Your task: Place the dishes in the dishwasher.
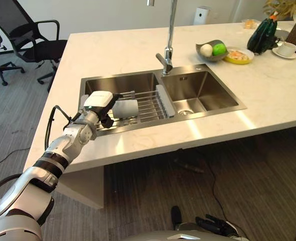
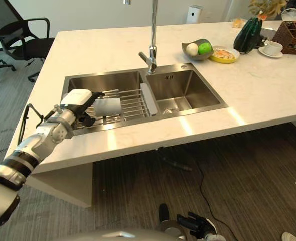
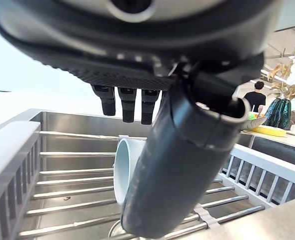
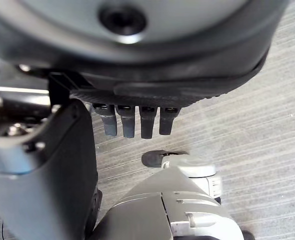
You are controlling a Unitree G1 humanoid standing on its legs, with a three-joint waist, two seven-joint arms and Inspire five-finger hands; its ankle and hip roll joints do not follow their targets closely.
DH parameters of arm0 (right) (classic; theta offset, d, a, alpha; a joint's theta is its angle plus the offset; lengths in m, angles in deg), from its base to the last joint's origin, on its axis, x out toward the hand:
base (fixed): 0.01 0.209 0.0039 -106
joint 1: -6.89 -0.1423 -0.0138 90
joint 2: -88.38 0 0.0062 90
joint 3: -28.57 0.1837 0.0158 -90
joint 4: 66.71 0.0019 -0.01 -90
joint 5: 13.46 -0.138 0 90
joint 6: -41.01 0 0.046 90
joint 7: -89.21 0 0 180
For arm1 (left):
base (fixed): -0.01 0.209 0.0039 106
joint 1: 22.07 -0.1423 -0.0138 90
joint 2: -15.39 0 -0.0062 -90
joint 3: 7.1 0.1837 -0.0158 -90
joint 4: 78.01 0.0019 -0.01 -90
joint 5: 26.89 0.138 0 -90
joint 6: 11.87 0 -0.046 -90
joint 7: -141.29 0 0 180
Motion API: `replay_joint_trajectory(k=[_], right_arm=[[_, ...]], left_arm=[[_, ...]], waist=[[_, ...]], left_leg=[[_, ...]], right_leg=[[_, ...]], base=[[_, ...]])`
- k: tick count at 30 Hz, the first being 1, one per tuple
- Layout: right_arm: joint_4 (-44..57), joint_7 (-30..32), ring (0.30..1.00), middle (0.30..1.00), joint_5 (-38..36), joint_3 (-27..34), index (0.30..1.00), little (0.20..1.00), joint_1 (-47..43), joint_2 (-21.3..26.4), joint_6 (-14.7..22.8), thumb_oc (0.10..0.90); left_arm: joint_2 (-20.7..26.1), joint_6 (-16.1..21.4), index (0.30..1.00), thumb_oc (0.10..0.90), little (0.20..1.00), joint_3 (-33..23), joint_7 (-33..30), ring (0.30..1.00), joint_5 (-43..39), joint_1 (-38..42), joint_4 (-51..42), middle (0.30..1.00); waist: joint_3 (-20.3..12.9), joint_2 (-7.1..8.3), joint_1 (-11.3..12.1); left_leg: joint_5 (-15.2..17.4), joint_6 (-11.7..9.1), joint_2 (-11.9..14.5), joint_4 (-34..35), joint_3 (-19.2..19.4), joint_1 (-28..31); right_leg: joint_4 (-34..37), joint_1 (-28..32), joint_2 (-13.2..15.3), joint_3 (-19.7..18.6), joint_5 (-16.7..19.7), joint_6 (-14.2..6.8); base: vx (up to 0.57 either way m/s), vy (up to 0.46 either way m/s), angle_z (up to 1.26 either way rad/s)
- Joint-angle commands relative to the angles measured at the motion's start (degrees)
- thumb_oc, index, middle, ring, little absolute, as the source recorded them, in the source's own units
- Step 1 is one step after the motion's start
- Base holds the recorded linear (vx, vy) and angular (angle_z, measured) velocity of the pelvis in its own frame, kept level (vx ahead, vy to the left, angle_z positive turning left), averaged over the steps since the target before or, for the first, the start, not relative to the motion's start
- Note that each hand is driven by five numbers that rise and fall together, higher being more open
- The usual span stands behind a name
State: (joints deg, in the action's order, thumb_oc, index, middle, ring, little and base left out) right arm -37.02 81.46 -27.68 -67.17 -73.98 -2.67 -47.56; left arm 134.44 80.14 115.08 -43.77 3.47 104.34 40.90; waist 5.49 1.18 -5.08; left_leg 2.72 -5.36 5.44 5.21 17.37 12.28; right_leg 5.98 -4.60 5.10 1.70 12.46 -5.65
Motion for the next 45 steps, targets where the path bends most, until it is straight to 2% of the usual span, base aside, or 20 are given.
replay_joint_trajectory(k=[1,7,9,11,19,22,30,31,32,33,41,45], right_arm=[[0.51,-0.10,0.900,0.900,-0.74,-2.90,0.900,0.900,5.78,2.06,-0.10,0.800],[2.21,-0.14,0.900,0.900,-1.32,-3.16,0.900,0.900,6.19,2.49,-0.36,0.800],[-5.09,0.29,0.900,0.900,-2.85,-2.97,0.900,0.900,0.92,4.32,-0.53,0.800],[-9.27,0.91,0.900,0.900,-4.07,-3.37,0.900,0.900,-2.24,3.53,-1.04,0.800],[-14.04,1.39,0.900,0.900,-5.63,-4.37,0.900,0.900,-6.20,4.31,-1.32,0.800],[-15.30,1.24,0.900,0.900,-5.49,-4.50,0.900,0.900,-5.80,4.04,-2.13,0.800],[-18.07,1.08,0.900,0.900,-5.09,-5.34,0.900,0.900,-7.91,3.86,-3.11,0.800],[-18.40,1.00,0.900,0.900,-5.00,-5.65,0.900,0.900,-8.07,3.71,-3.27,0.800],[-18.75,0.91,0.900,0.900,-4.96,-5.84,0.900,0.900,-8.30,3.64,-3.39,0.800],[-19.20,0.72,0.900,0.900,-4.70,-6.27,0.900,0.900,-8.44,3.37,-3.50,0.800],[-19.21,0.73,0.900,0.900,-4.63,-6.48,0.900,0.900,-8.14,3.50,-3.00,0.800],[-17.32,1.06,0.900,0.900,-5.18,-5.25,0.900,0.900,-6.66,3.76,-1.87,0.800]], left_arm=[[2.66,-0.46,0.900,0.800,0.900,-0.80,-5.45,0.900,4.59,13.77,3.44,0.900],[2.09,-1.51,0.900,0.800,0.900,2.17,-6.10,0.900,3.68,18.65,9.51,0.900],[-0.13,-1.25,0.900,0.800,0.900,4.31,-6.09,0.900,2.92,21.31,12.27,0.900],[-2.47,-1.37,0.900,0.800,0.900,5.58,-6.09,0.900,1.61,22.85,14.24,0.900],[-8.00,-2.02,0.900,0.800,0.900,8.49,-4.44,0.900,-5.45,29.59,29.38,0.900],[-10.41,-1.86,0.900,0.800,0.900,8.16,-0.94,0.900,-11.26,32.16,38.45,0.900],[-13.01,-2.43,0.900,0.800,0.900,9.98,6.38,0.900,-12.11,32.21,45.38,0.900],[-13.25,-2.47,0.768,0.712,0.768,10.48,7.43,0.768,-11.76,32.30,45.91,0.768],[-13.52,-2.41,0.340,0.427,0.340,11.12,8.34,0.340,-11.32,32.56,46.07,0.340],[-13.81,-2.22,0.300,0.400,0.300,12.26,9.20,0.300,-10.17,32.93,45.50,0.300],[-13.09,-1.09,0.300,0.400,0.300,15.11,6.53,0.300,-8.03,34.90,40.51,0.300],[-8.73,0.67,0.300,0.400,0.300,16.45,3.06,0.300,-6.25,34.55,27.31,0.300]], waist=[[0.57,0.00,-1.42],[1.52,-0.11,-2.46],[1.49,-0.28,-1.62],[1.44,-0.68,-0.91],[1.67,-1.47,-1.55],[1.47,-1.55,-2.63],[1.12,-1.92,-2.61],[1.04,-1.95,-2.58],[1.02,-1.95,-2.54],[0.93,-1.99,-2.42],[0.92,-1.99,-2.13],[0.80,-1.96,-1.36]], left_leg=[[1.17,1.63,-1.37,-0.21,-2.25,-2.19],[1.04,1.68,-1.40,-0.21,-1.92,-2.61],[0.93,1.74,-1.53,-0.21,-2.19,-2.86],[0.95,1.93,-1.66,-0.21,-2.75,-3.04],[0.94,2.08,-1.84,-0.21,-2.70,-3.31],[0.87,2.04,-1.77,-0.21,-2.11,-3.21],[0.85,1.99,-1.68,-0.21,-2.43,-3.20],[0.84,1.97,-1.67,-0.21,-2.42,-3.20],[0.88,1.94,-1.66,-0.21,-2.41,-3.20],[0.95,1.91,-1.64,-0.21,-2.36,-3.19],[0.91,1.75,-1.45,-0.21,-2.55,-3.21],[0.79,1.47,-0.97,-0.21,-3.15,-3.10]], right_leg=[[-0.98,6.51,3.52,1.85,-7.82,-7.09],[-0.98,5.59,3.60,1.64,-7.36,-7.28],[-0.98,5.60,3.68,2.09,-7.41,-7.26],[-0.98,5.71,3.89,2.51,-7.42,-7.32],[-0.98,5.12,4.10,2.65,-7.04,-7.55],[-0.98,4.92,3.94,2.33,-6.94,-7.52],[-0.98,5.25,3.92,2.77,-7.12,-7.35],[-0.98,5.27,3.91,2.86,-7.12,-7.34],[-0.98,5.30,3.91,2.95,-7.16,-7.35],[-0.98,5.41,3.90,3.13,-7.26,-7.34],[-0.98,5.62,3.88,3.82,-7.37,-7.23],[-0.98,6.30,3.67,4.88,-7.97,-7.02]], base=[[0.00,-0.003,-0.14],[-0.01,-0.001,-0.06],[0.01,-0.010,-0.08],[0.03,0.008,-0.03],[0.01,0.007,0.04],[0.01,0.000,-0.03],[0.00,0.000,0.00],[0.00,0.000,0.00],[0.00,0.000,0.00],[0.00,0.000,0.00],[0.00,-0.002,0.00],[0.00,-0.025,0.05]])
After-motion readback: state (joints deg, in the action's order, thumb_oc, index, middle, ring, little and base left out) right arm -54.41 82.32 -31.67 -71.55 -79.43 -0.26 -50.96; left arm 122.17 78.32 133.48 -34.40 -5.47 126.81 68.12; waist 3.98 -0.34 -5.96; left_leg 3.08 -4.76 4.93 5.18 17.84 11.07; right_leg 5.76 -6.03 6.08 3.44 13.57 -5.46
